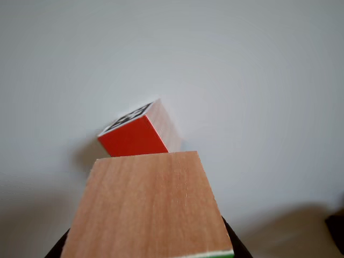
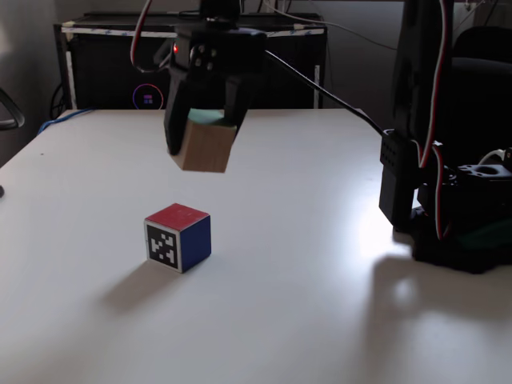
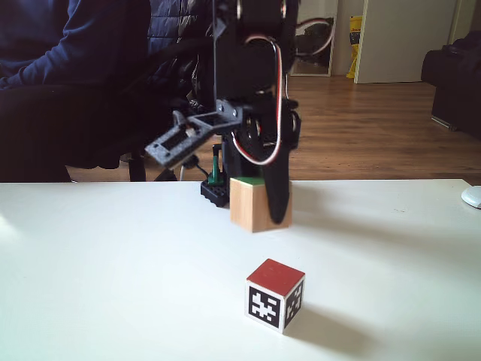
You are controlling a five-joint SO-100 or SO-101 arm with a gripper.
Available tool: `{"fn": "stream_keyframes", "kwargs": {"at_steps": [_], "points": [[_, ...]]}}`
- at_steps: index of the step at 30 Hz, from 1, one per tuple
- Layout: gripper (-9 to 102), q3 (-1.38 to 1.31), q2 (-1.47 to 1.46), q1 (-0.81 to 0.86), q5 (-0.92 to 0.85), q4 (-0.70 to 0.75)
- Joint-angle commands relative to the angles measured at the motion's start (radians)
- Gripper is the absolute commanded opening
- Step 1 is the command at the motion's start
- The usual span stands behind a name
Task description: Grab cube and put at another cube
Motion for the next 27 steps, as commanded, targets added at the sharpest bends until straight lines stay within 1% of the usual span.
{"fn": "stream_keyframes", "kwargs": {"at_steps": [1,10,27], "points": [[18,-0.058,-0.021,-0.037,0.023,-0.009],[18,-0.138,-0.147,-0.061,0.081,-0.028],[20,-0.238,-0.285,-0.017,0.086,-0.029]]}}
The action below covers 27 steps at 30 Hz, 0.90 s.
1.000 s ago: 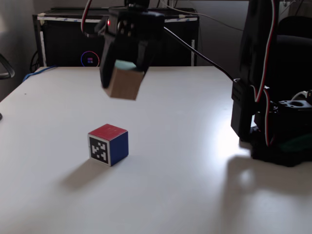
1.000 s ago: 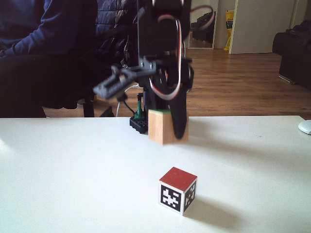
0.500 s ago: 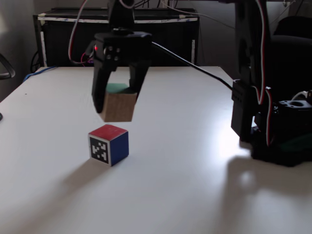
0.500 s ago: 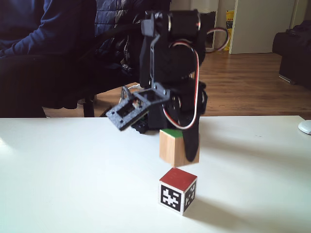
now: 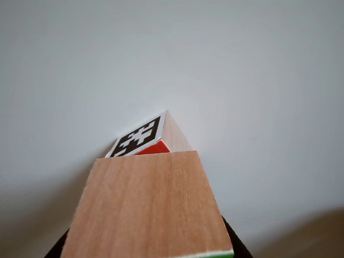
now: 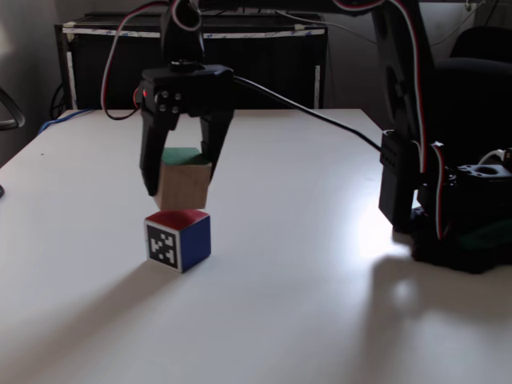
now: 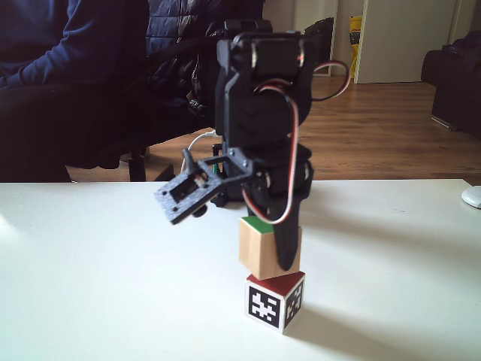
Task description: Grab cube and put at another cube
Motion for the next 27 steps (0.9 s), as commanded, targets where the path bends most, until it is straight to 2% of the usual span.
{"fn": "stream_keyframes", "kwargs": {"at_steps": [1,27], "points": [[20,-0.064,-0.003,0.006,0.003,-0.009],[24,-0.117,-0.054,-0.044,0.038,0.025]]}}
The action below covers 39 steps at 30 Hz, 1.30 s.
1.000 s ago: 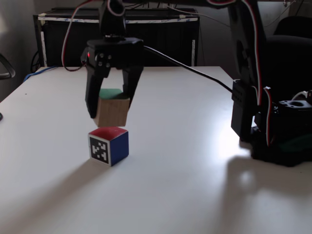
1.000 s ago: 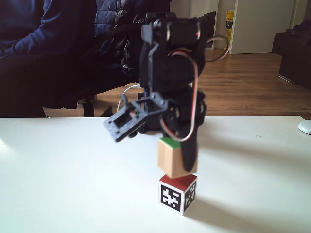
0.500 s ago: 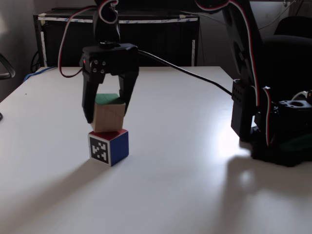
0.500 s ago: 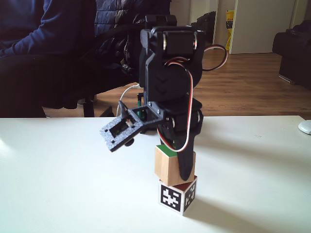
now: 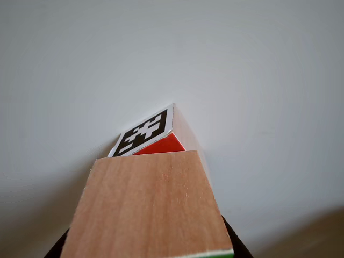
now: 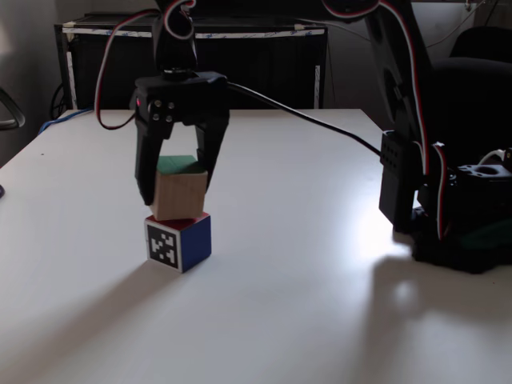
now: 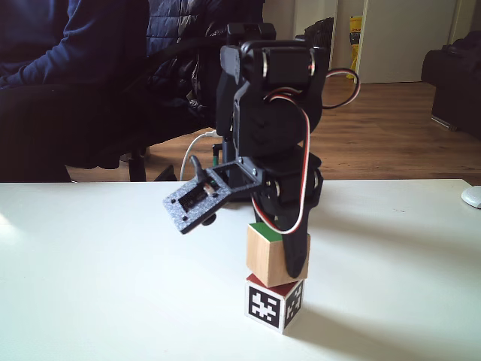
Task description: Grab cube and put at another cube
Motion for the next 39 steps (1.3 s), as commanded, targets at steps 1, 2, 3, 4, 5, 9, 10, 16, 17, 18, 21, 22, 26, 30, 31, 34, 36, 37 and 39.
{"fn": "stream_keyframes", "kwargs": {"at_steps": [1,2,3,4,5,9,10,16,17,18,21,22,26,30,31,34,36,37,39], "points": [[24,-0.057,-0.002,-0.015,0.005,0.015],[25,-0.060,-0.008,-0.015,0.005,0.020],[25,-0.066,-0.014,-0.017,0.003,0.026],[26,-0.074,-0.023,-0.018,0.003,0.034],[27,-0.084,-0.034,-0.018,0.003,0.043],[31,-0.094,-0.049,-0.023,0.005,0.055],[32,-0.097,-0.054,-0.025,0.006,0.060],[41,-0.115,-0.064,-0.031,0.015,0.083],[41,-0.117,-0.061,-0.031,0.015,0.083],[41,-0.117,-0.060,-0.031,0.015,0.083],[41,-0.110,-0.046,-0.034,0.017,0.084],[41,-0.101,-0.035,-0.037,0.017,0.084],[41,-0.034,0.052,-0.064,0.015,0.084],[41,0.061,0.202,-0.110,0.032,0.084],[41,0.086,0.249,-0.124,0.040,0.084],[42,0.146,0.407,-0.160,0.069,0.084],[42,0.178,0.515,-0.178,0.078,0.086],[42,0.187,0.566,-0.179,0.080,0.086],[42,0.202,0.660,-0.166,0.094,0.086]]}}
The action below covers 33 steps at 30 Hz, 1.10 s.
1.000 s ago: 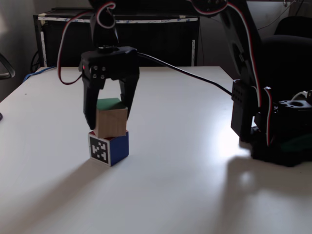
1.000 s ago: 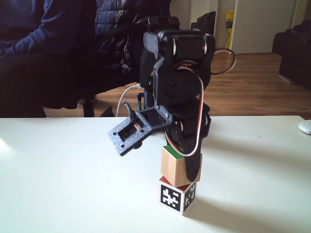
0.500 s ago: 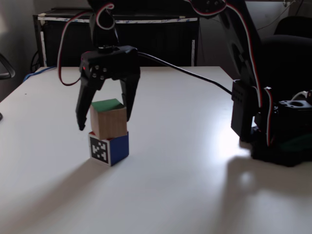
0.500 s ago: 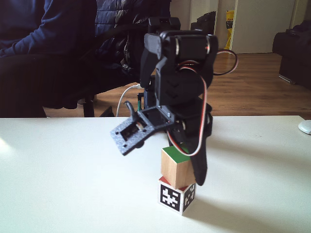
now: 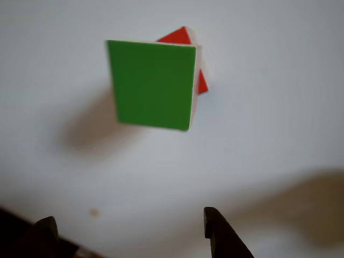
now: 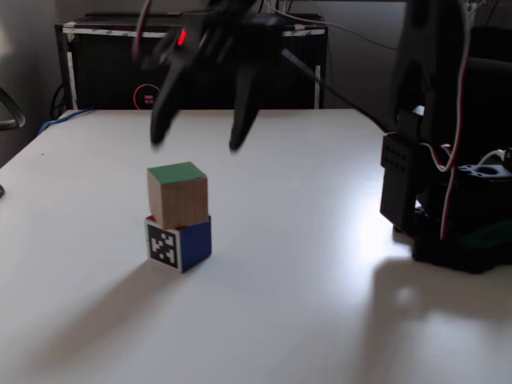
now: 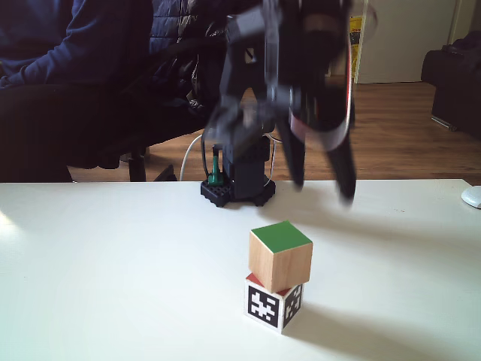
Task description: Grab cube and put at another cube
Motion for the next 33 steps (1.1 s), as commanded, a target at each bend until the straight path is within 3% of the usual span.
{"fn": "stream_keyframes", "kwargs": {"at_steps": [1,8,13,16,21,27,33], "points": [[42,0.017,0.198,0.018,0.012,0.005],[43,0.190,0.592,0.158,0.018,-0.055],[36,0.707,1.293,0.229,0.095,-0.394],[33,0.939,1.566,0.221,0.092,-0.396],[19,1.163,1.516,0.341,0.179,-0.497],[7,1.316,1.355,0.333,0.143,-0.670],[0,1.470,1.388,0.249,0.141,-0.719]]}}
